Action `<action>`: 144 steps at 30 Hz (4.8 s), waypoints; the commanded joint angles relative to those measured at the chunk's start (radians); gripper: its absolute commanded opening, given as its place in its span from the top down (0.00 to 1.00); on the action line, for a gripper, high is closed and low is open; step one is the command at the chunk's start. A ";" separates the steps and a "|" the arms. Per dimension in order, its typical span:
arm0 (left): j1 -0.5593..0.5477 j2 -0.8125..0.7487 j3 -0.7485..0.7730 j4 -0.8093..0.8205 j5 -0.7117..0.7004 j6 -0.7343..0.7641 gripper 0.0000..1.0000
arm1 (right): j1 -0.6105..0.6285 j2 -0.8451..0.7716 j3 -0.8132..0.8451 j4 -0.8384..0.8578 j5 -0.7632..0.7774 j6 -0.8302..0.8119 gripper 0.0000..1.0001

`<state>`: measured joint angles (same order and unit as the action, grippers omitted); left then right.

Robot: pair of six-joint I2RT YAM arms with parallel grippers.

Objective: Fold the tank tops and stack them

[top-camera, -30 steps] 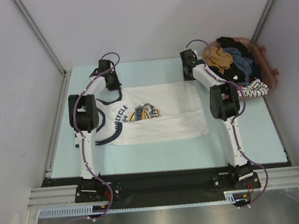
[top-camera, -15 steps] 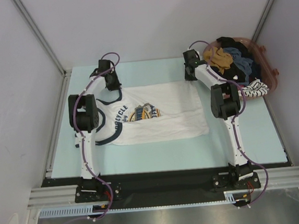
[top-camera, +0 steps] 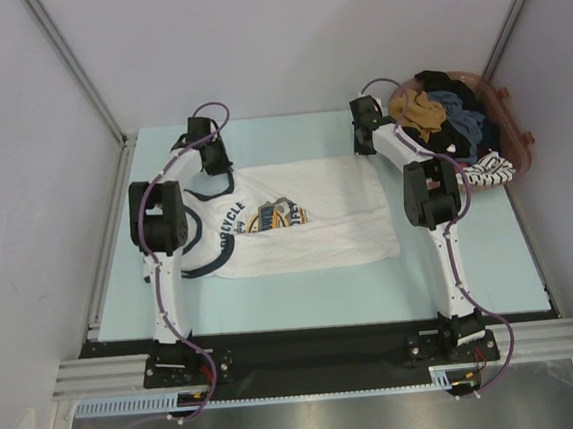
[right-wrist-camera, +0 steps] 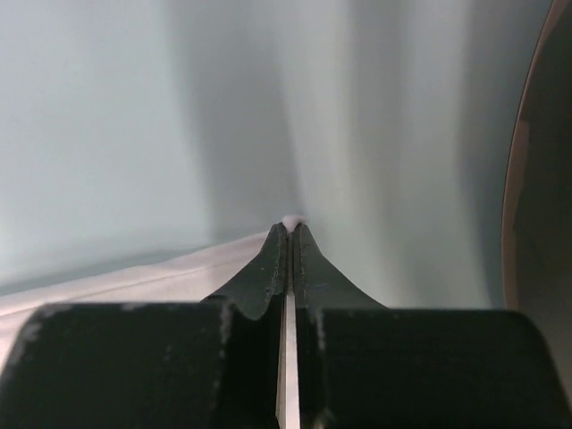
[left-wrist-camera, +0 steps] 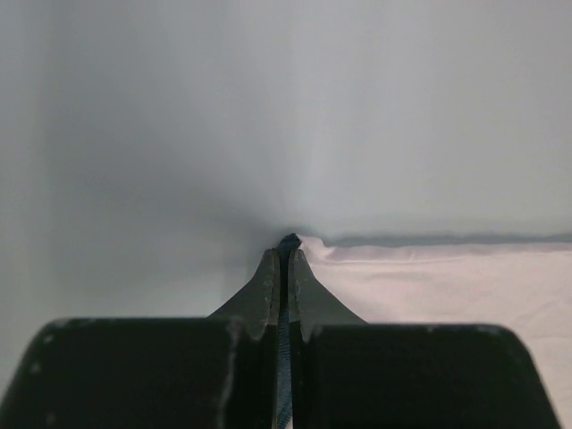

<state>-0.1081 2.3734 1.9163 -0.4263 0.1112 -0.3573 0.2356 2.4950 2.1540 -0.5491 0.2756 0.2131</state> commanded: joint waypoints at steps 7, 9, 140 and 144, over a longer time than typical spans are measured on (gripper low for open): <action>-0.001 -0.238 -0.186 0.161 0.007 0.001 1.00 | -0.009 -0.205 -0.172 0.142 -0.018 0.015 1.00; -0.007 -0.252 -0.192 0.175 0.002 0.000 1.00 | -0.009 -0.228 -0.201 0.181 -0.032 0.019 1.00; -0.289 -1.180 -1.501 0.462 -0.127 -0.347 0.80 | 0.111 -1.280 -1.629 0.403 -0.030 0.459 1.00; -0.289 -1.203 -1.545 0.451 -0.176 -0.400 0.87 | 0.093 -1.262 -1.609 0.376 -0.030 0.457 1.00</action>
<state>-0.3927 1.1992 0.4011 -0.0124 -0.0467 -0.6964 0.3412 1.2251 0.5220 -0.1577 0.2466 0.6544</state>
